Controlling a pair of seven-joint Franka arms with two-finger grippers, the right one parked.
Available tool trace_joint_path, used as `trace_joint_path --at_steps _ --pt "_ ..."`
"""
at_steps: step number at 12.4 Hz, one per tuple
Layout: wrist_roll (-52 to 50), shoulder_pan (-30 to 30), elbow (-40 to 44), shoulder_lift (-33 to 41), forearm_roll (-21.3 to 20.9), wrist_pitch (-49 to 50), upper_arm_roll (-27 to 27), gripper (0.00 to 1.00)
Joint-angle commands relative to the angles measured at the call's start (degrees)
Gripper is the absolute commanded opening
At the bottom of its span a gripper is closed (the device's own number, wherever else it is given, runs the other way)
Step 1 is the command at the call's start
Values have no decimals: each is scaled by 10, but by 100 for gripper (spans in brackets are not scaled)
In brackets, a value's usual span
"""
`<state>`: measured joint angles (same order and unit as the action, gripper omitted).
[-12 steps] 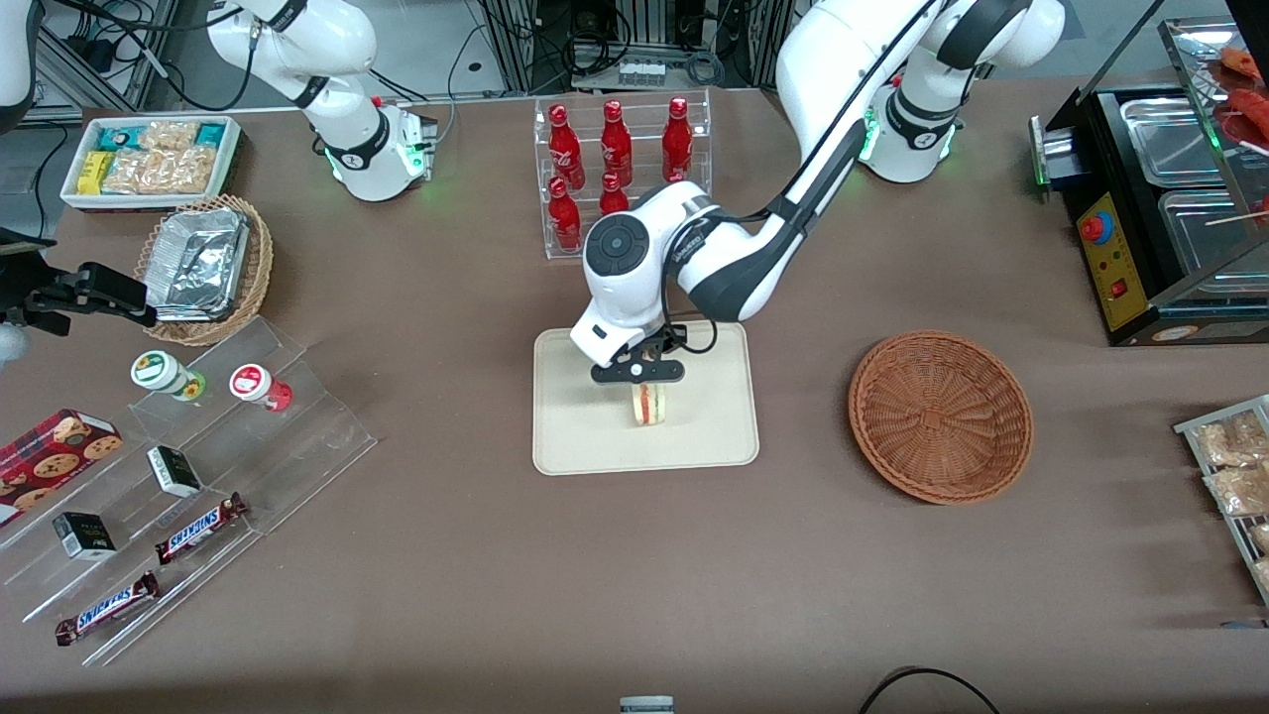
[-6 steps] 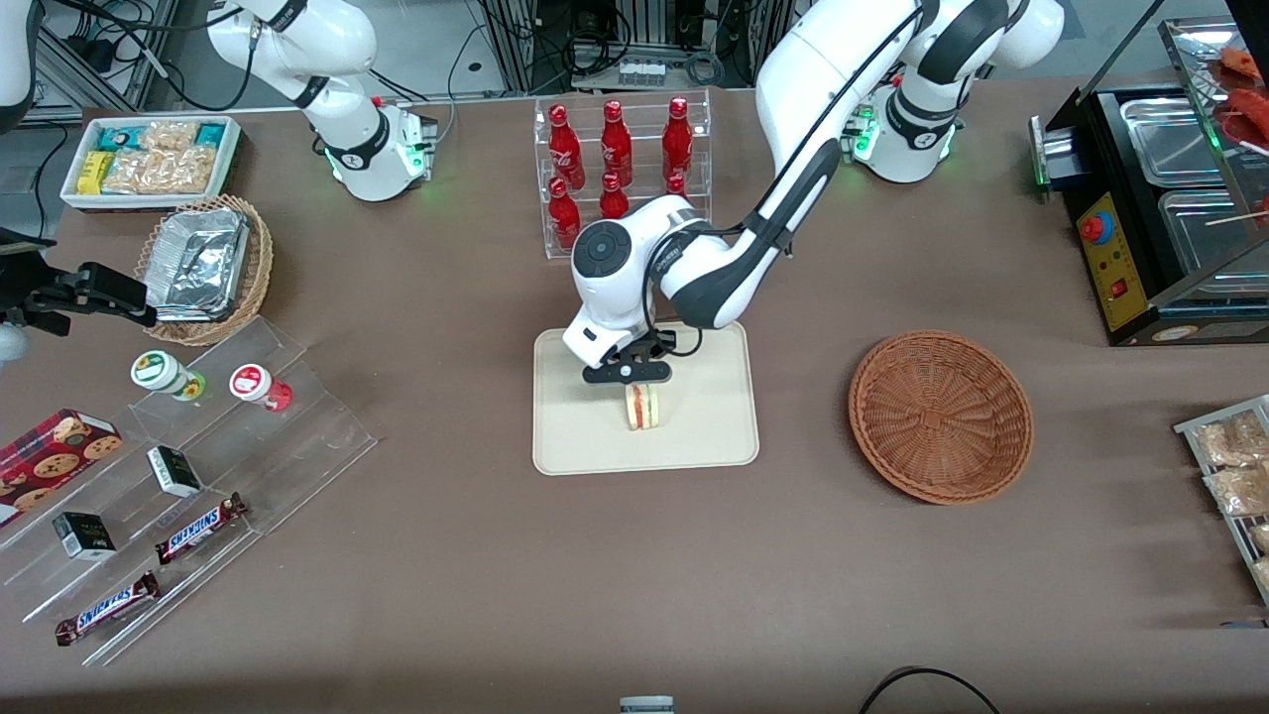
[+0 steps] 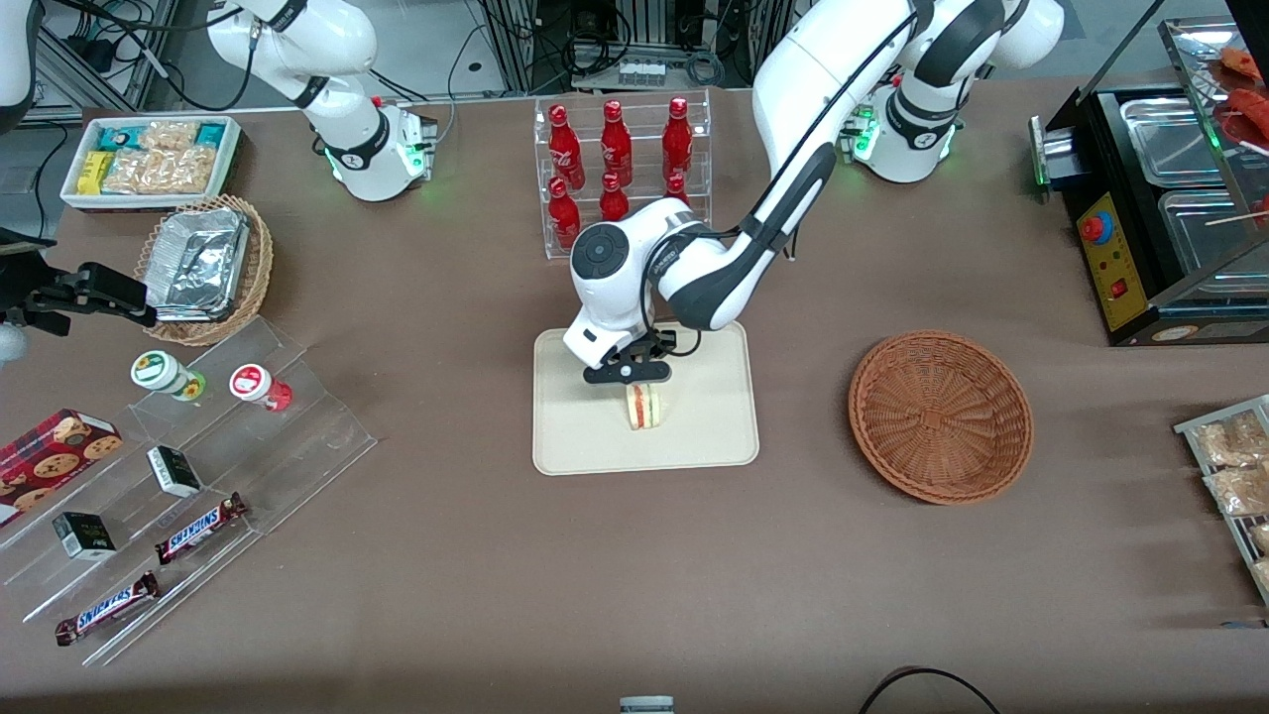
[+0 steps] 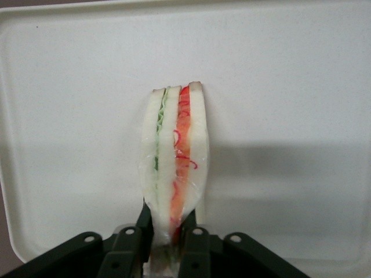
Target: Place sandwich from basket to tray
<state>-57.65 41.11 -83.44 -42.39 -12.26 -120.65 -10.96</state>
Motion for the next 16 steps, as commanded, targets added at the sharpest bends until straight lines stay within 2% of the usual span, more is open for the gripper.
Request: trace_joint_path --at_steps 1,5,6,10,14,16 --pt "-16 2 1 29 -4 23 9 100" --pt "-15 -41 3 113 5 123 9 100" --pt "-14 -58 3 135 18 150 9 100" --pt "4 -155 1 229 59 230 9 100" --pt "132 -254 -1 288 84 303 9 100" --pt "183 -282 -2 303 84 327 9 100"
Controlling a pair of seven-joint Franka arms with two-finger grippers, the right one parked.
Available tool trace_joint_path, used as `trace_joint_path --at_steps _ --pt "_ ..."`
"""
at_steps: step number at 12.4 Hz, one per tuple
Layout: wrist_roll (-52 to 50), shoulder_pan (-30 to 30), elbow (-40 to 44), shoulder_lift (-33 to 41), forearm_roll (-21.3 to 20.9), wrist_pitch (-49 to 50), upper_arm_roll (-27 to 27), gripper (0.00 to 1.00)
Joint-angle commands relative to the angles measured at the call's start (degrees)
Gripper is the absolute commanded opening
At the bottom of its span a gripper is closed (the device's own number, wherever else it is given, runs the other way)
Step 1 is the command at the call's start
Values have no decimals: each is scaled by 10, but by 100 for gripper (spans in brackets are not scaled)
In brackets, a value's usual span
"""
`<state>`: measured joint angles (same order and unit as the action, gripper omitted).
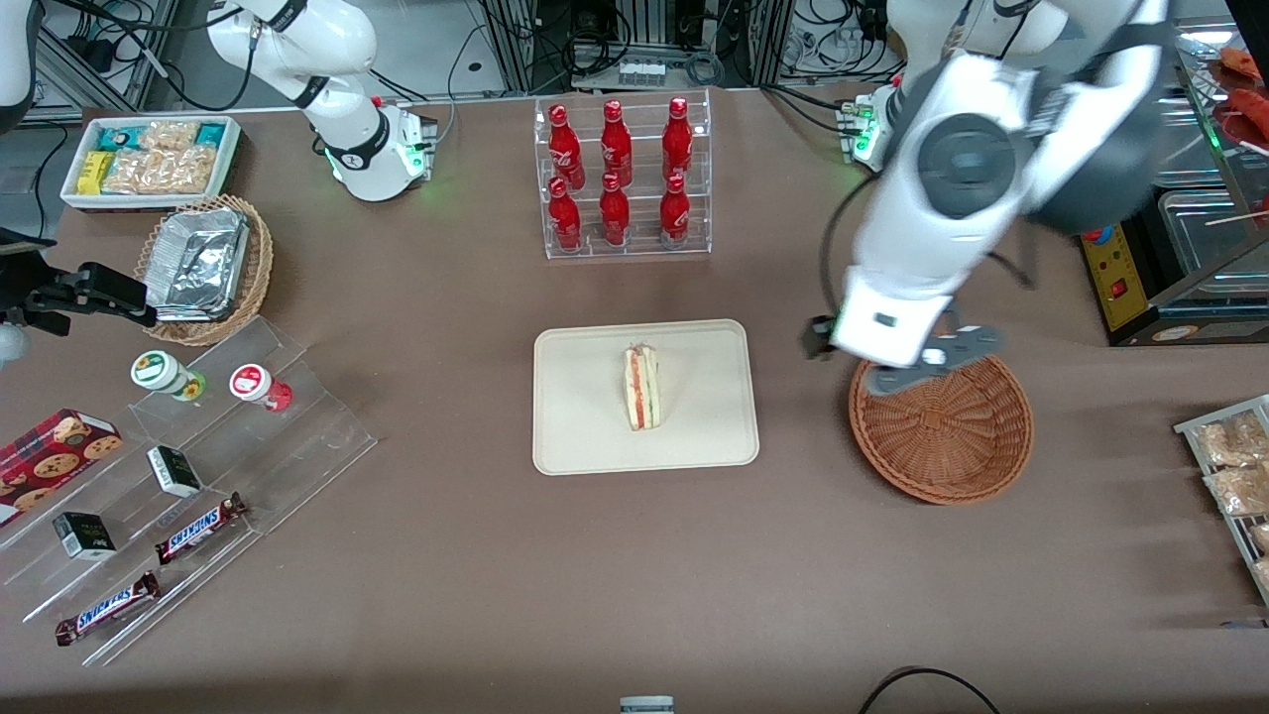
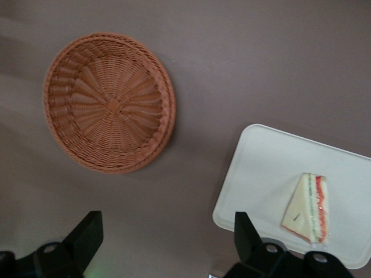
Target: Place sandwich from basket to tray
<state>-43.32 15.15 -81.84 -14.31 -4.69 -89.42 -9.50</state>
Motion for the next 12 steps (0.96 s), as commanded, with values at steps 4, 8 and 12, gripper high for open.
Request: trace_joint_path --at_steps 4,8,12 --pt "148 -105 -21 57 17 45 -6 100" --pt "241 -158 -24 88 41 71 -5 100" --pt "283 -163 -67 130 41 76 -4 100"
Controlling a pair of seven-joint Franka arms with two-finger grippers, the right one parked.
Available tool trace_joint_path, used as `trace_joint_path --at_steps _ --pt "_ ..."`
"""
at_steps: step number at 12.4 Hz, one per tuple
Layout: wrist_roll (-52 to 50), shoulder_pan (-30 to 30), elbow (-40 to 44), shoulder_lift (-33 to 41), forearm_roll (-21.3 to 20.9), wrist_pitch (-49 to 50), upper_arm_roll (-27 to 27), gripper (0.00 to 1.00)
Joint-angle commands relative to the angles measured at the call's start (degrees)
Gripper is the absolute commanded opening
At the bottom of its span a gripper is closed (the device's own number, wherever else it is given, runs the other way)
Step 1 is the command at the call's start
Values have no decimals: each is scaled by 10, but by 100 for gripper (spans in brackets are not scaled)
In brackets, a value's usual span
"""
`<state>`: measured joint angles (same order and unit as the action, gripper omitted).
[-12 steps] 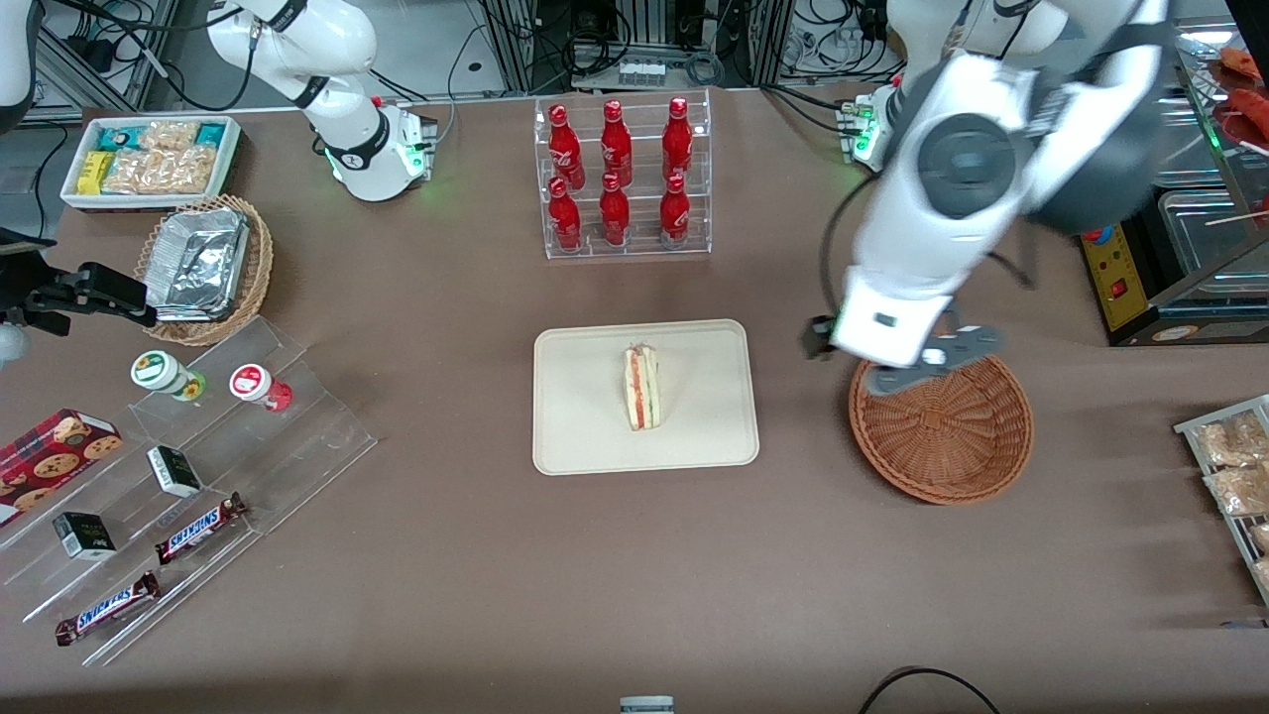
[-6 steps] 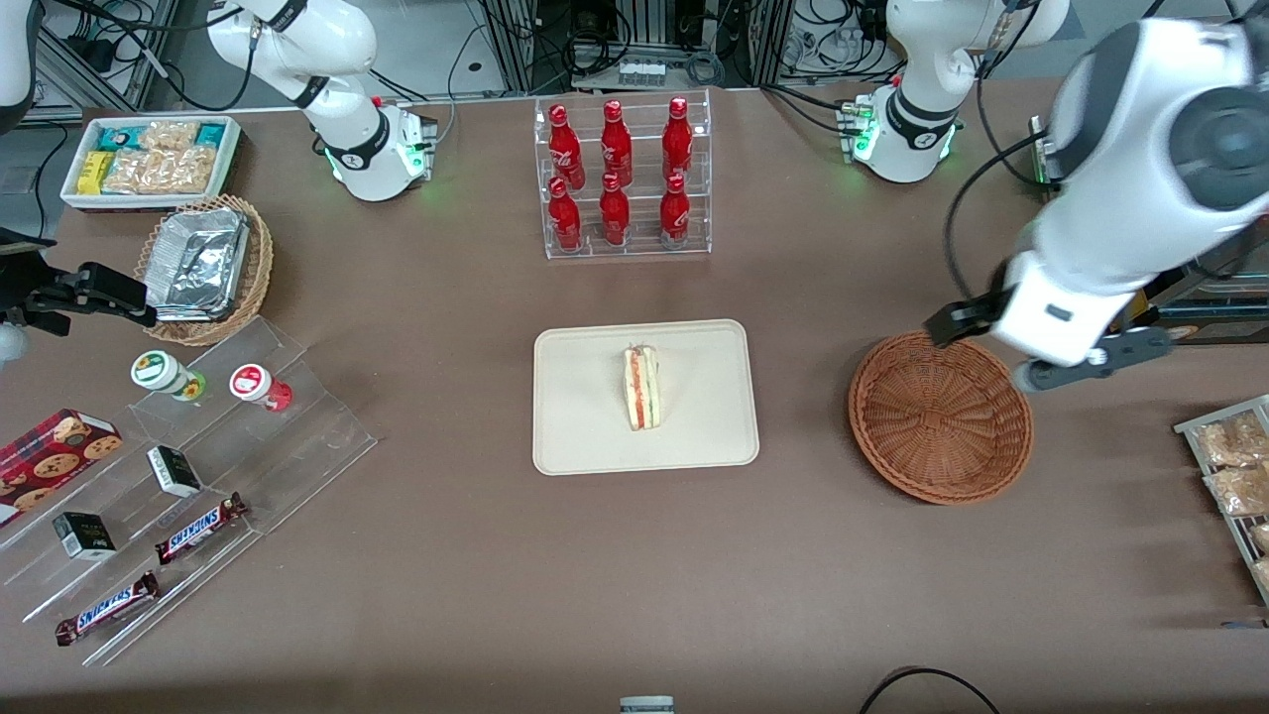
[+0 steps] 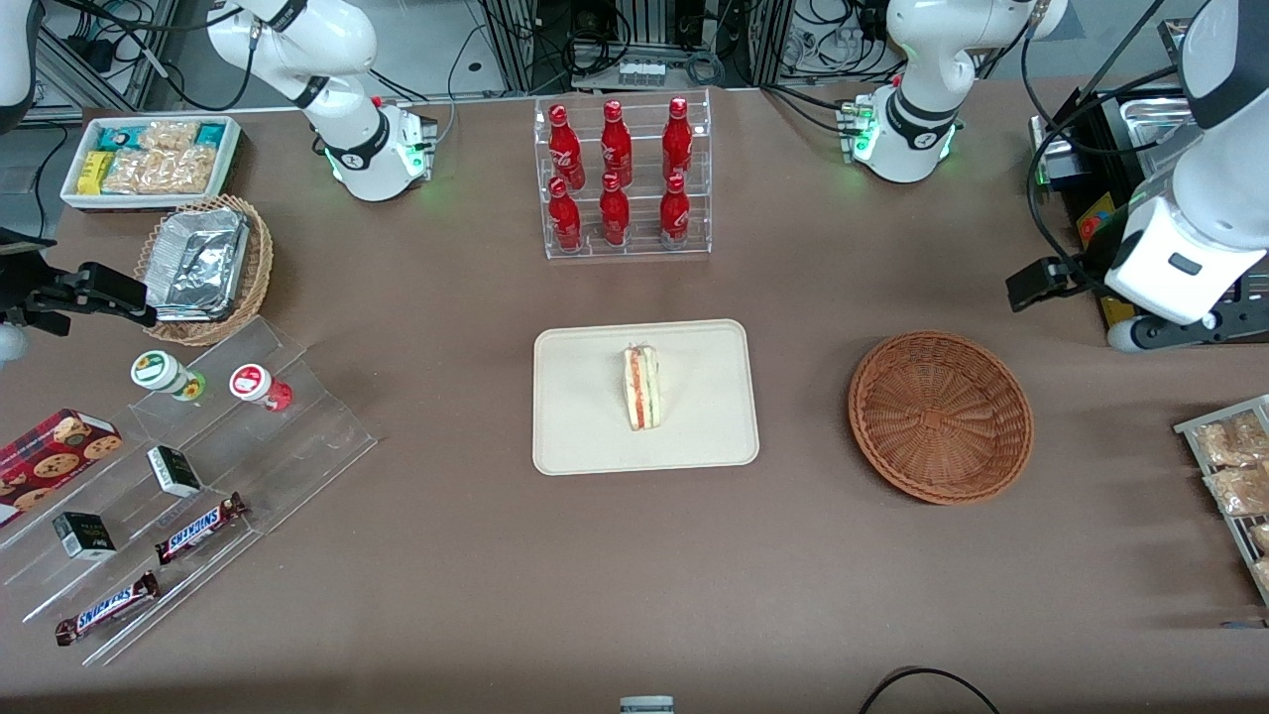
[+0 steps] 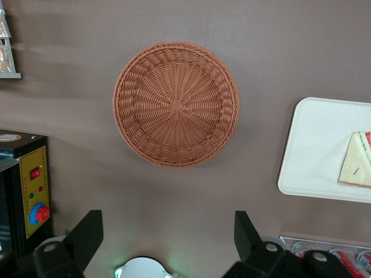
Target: Place sandwich from basket to tray
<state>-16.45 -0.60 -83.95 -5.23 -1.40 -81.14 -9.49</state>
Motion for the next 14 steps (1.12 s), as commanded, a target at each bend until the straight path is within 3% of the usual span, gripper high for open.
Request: trace_joint_path --at_steps 1,4,14 --pt "17 -5 -52 47 9 -10 -4 100" --pt "71 18 -54 50 9 -5 45 100" --pt "75 57 -30 44 16 -12 92 100"
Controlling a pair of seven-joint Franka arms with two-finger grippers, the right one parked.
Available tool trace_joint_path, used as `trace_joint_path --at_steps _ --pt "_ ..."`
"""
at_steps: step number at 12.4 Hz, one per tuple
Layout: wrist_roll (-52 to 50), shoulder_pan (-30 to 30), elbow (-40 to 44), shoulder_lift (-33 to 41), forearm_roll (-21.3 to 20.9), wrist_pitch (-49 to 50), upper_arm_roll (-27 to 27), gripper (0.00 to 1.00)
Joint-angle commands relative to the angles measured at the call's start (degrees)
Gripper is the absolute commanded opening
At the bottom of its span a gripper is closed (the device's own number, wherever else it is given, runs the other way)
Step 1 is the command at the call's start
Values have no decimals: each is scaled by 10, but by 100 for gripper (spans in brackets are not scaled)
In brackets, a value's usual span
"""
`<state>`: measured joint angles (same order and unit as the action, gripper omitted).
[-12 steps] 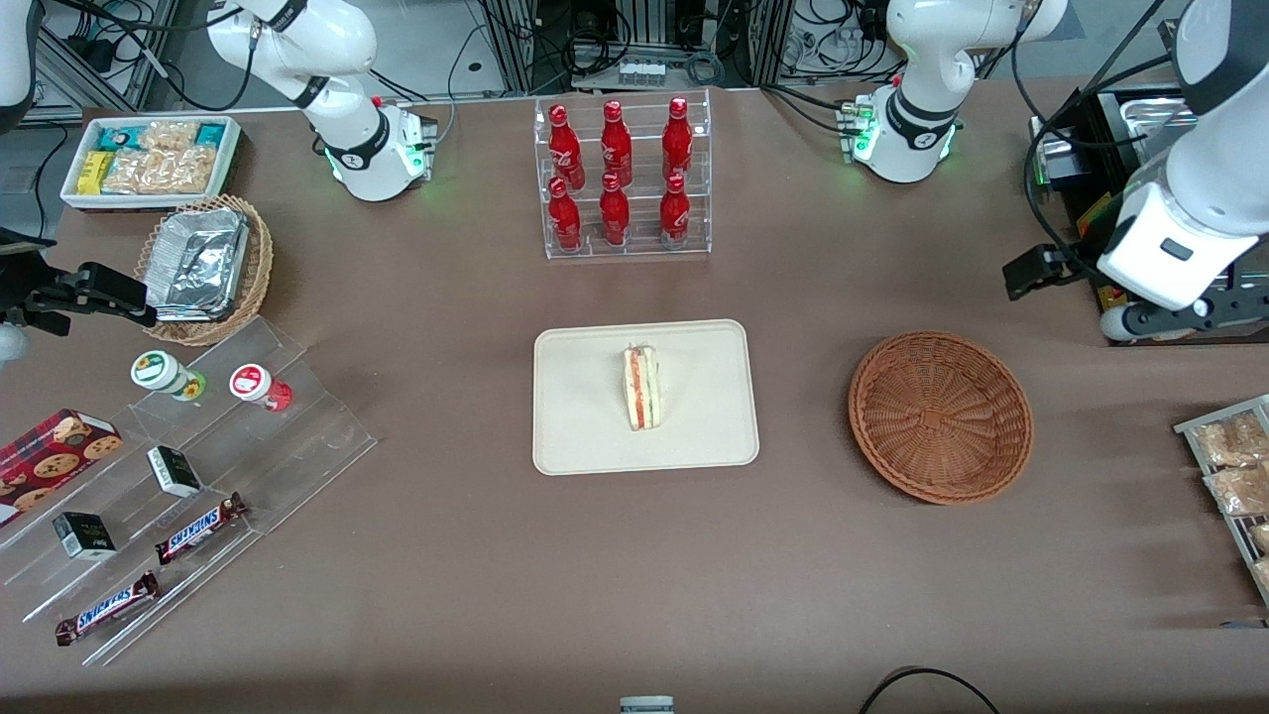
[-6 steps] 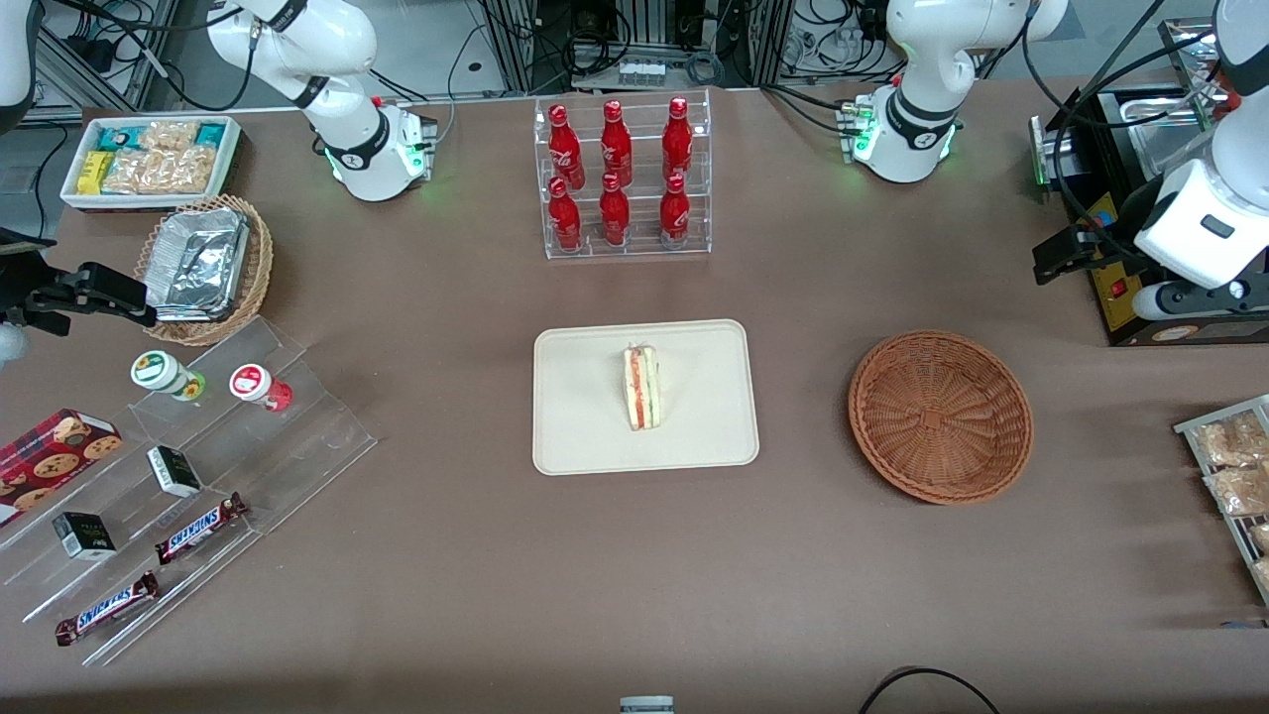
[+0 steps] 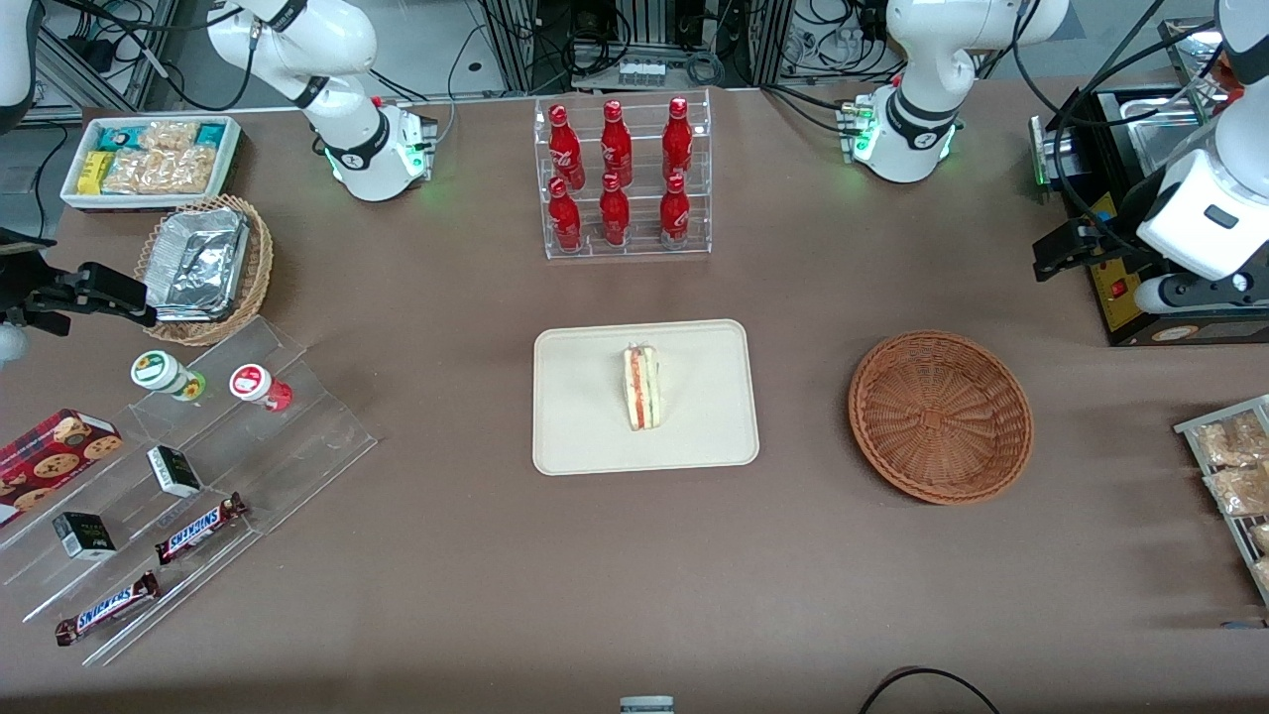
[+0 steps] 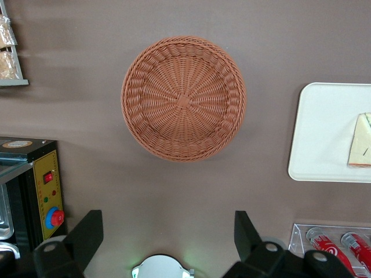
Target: Place sandwich from basket to tray
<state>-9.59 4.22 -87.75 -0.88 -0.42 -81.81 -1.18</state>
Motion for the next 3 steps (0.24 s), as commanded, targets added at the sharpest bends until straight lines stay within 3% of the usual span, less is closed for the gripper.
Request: trace_joint_path --at_steps 1,3 --pt "7 7 20 -9 2 0 9 100" --pt "6 7 23 -11 6 2 9 100"
